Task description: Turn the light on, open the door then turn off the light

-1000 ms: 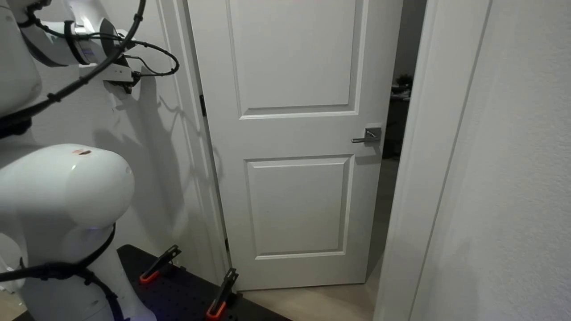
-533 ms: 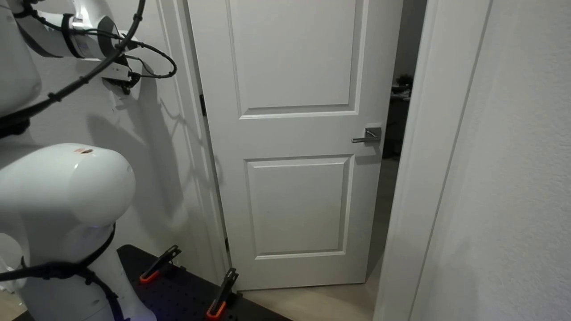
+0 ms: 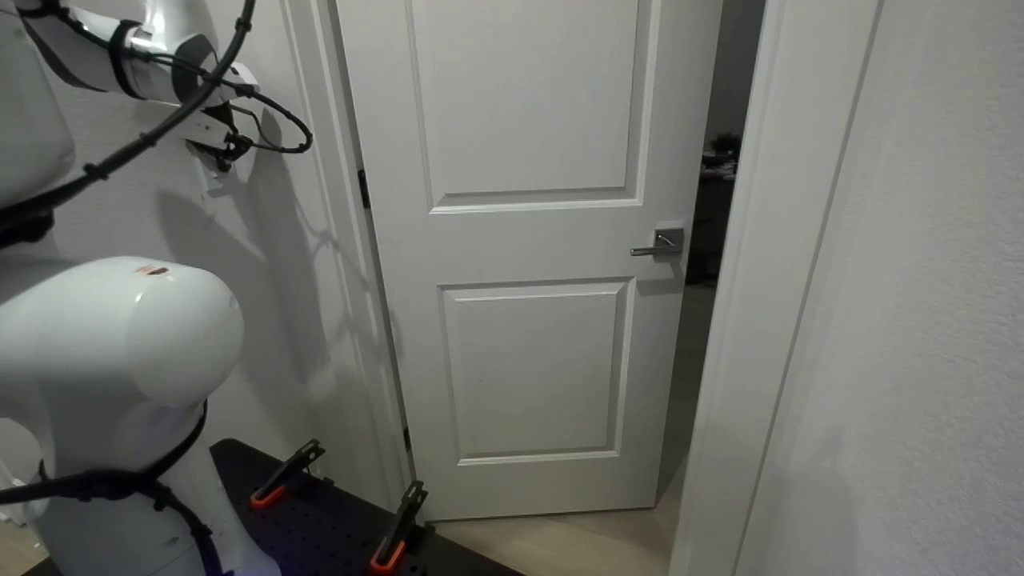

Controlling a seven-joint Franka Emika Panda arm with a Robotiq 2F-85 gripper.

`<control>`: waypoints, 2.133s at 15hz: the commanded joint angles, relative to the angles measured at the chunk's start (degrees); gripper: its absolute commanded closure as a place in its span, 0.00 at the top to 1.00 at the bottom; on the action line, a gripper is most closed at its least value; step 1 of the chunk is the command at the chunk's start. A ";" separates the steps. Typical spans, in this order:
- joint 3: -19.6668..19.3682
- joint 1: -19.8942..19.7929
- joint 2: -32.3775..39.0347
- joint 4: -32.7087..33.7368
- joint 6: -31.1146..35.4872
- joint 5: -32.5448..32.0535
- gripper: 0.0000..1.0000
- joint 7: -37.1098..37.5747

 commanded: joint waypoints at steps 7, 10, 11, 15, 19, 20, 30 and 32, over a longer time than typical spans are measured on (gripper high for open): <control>-1.01 1.06 1.36 0.91 -0.66 14.35 0.00 -6.43; -0.81 1.27 1.90 0.82 0.91 17.56 0.00 -7.91; -0.78 1.29 2.10 0.87 0.96 18.76 0.00 -8.69; -0.56 1.43 3.15 1.26 0.71 24.50 0.00 -11.51; -0.55 1.38 3.70 1.43 0.52 28.82 0.00 -14.52; -0.61 1.34 3.63 1.38 0.40 29.30 0.00 -14.97; -2.30 0.17 -6.95 -5.72 -15.54 1.13 0.00 11.34; -1.79 0.25 -10.28 -6.09 -21.09 -1.53 0.00 16.39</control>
